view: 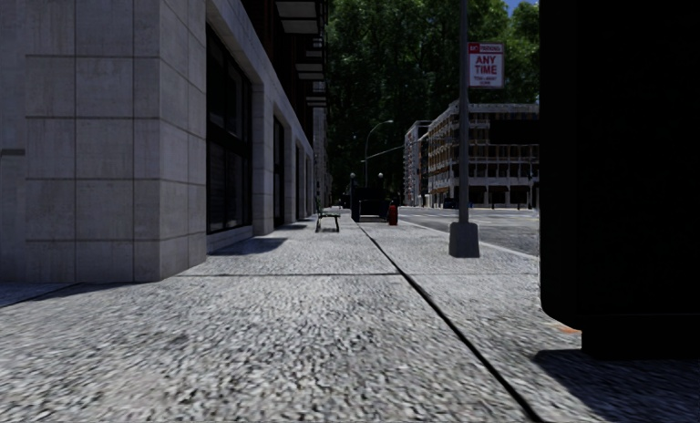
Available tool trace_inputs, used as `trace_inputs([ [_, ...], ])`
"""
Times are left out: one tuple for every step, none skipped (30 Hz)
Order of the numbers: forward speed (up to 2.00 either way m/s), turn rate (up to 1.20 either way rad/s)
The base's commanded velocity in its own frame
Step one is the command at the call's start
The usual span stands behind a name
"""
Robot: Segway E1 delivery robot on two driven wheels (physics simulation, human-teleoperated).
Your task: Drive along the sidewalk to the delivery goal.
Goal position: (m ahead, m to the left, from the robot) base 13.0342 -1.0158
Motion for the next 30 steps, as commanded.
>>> trace_inputs([
  [2.00,-0.27],
  [2.00,-0.27],
  [2.00,-0.27],
  [2.00,-0.27],
  [2.00,-0.27],
  [2.00,-0.27],
  [2.00,-0.27],
  [2.00,-0.27],
  [2.00,-0.27],
  [2.00,-0.27],
  [2.00,-0.27],
  [2.00,-0.27],
  [2.00,-0.27],
  [2.00,-0.27],
  [2.00,-0.27],
  [2.00,-0.27],
  [2.00,-0.27],
  [2.00,-0.27],
  [2.00,-0.27],
  [2.00,-0.27],
  [2.00,-0.27],
  [2.00,-0.27],
  [2.00,-0.27],
  [2.00,-0.27],
  [2.00,-0.27],
  [2.00,-0.27],
  [2.00,-0.27],
  [2.00,-0.27],
  [2.00,-0.27],
  [2.00,-0.27],
])
